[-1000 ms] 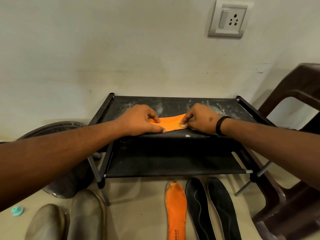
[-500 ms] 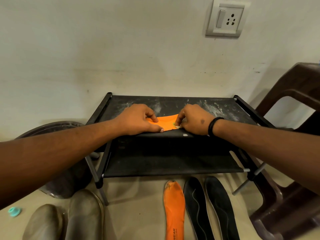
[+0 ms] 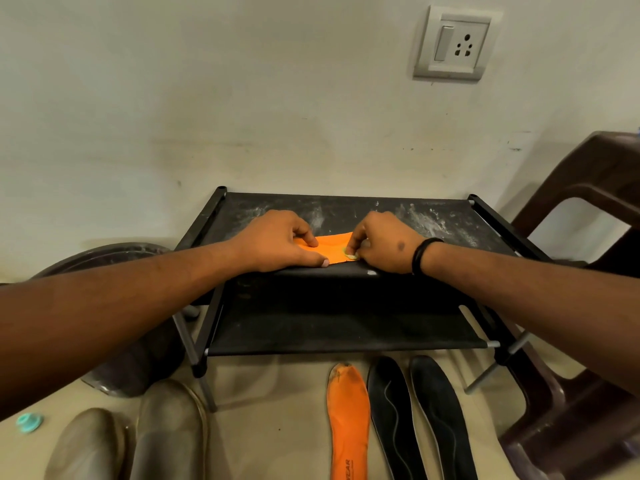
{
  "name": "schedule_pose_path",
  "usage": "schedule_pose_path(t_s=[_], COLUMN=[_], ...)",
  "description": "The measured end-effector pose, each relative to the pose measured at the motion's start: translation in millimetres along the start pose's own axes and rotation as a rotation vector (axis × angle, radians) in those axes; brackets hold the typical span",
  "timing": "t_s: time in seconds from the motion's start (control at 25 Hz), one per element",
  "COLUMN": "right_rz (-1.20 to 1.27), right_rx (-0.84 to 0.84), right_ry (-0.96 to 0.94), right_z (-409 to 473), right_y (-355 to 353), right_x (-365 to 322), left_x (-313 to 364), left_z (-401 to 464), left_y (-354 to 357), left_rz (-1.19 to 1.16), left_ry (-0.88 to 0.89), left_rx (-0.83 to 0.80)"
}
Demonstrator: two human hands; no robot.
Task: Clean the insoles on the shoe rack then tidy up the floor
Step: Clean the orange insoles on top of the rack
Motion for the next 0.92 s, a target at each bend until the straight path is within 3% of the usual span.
schedule_pose_path(t_s=[0.16, 0.4, 0.6, 0.72, 0.92], right_rz=[-0.147, -0.147, -0.334, -0.190, -0.013], right_rx=[0.077, 0.027, 0.076, 0.065, -0.005], right_ry=[0.114, -0.080, 0.034, 0.098, -0.025], right_z=[12.0, 11.2, 21.7, 28.8, 23.5], right_y=[-5.1, 12.1, 0.4, -2.5, 4.2], right_x=[21.5, -19.9, 13.7, 24.3, 4.8], left_x=[-0.9, 1.7, 1.7, 0.8, -1.1], left_z=[0.2, -1.3, -0.4, -0.8, -0.8], left_y=[0.4, -0.6, -0.1, -0.2, 0.1], left_rz=[-0.003, 0.010, -0.011, -0.006, -0.016], left_ry=[-0.003, 0.017, 0.004, 0.006, 0.005], left_rx=[0.009, -0.005, 0.005, 0.006, 0.008])
Point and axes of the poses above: each hand's wrist, its own z-axis towards the middle knuckle, its own y-axis out of the palm, x = y × z, the point moved 2 cm from there along z, towards the middle knuckle, and after that the axes turned 2 degrees about y, right-handed, at the moved point
